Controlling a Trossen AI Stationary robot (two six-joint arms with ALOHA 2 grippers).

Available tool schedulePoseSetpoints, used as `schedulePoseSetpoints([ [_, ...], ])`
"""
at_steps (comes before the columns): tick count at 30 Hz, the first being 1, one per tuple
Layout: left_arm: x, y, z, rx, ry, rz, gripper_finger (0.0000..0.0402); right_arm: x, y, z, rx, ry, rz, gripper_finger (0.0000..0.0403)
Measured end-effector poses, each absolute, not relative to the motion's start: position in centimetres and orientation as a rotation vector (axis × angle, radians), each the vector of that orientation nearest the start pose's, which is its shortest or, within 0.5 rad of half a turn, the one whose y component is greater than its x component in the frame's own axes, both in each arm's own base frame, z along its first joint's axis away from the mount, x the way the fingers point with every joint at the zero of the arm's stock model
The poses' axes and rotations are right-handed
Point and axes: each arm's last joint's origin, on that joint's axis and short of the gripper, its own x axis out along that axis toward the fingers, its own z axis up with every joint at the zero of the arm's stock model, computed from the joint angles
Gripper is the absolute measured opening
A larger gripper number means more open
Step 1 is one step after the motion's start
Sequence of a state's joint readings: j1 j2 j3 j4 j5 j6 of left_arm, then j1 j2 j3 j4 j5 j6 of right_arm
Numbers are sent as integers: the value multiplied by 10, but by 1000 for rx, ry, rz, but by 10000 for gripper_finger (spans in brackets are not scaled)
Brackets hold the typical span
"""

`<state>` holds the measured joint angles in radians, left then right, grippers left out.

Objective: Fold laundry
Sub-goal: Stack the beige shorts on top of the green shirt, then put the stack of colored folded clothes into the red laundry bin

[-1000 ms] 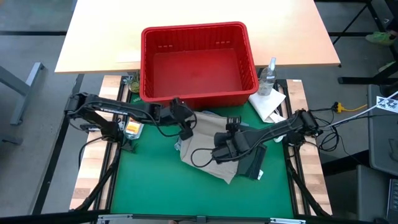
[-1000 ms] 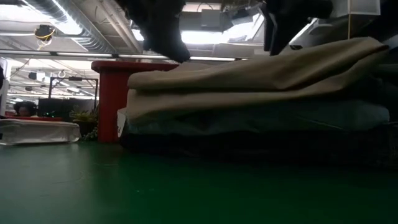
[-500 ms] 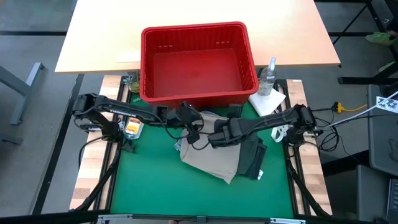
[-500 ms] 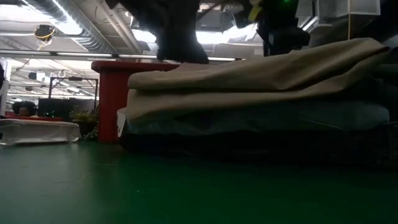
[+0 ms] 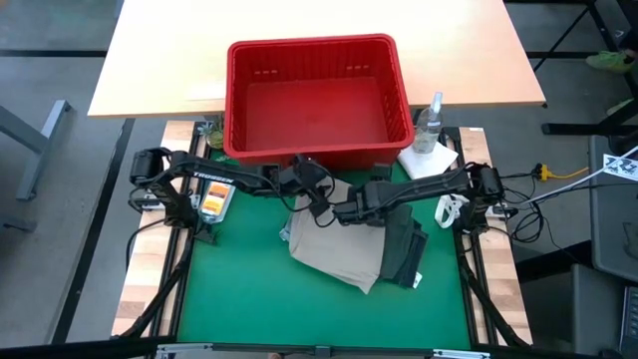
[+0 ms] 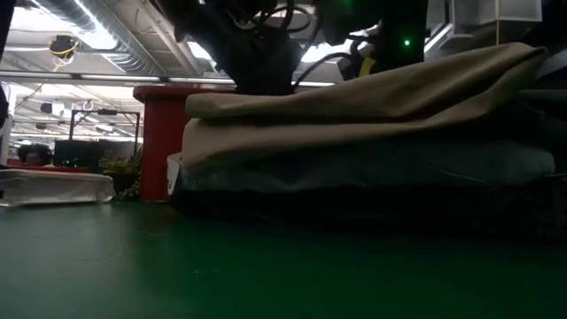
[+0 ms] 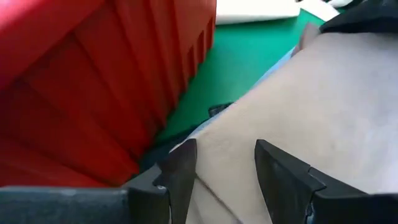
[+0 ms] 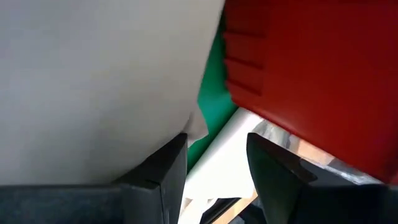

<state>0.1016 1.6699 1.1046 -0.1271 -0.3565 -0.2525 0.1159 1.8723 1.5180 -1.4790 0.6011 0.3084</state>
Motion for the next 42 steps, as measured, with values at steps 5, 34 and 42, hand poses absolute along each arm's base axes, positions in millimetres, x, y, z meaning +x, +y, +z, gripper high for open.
schedulePoseSetpoints([
  [5, 356, 42, 225, -150, 627, 511, 160, 322, 25, 235, -428, 1662, -573, 167],
  [34, 246, -36, 268, -271, 1060, 410, 160, 250, 176, 285, -356, 1310, -449, 167],
  [42, 239, -31, 211, -364, 1068, 433, 160, 231, 199, 285, -253, 1253, -476, 167],
])
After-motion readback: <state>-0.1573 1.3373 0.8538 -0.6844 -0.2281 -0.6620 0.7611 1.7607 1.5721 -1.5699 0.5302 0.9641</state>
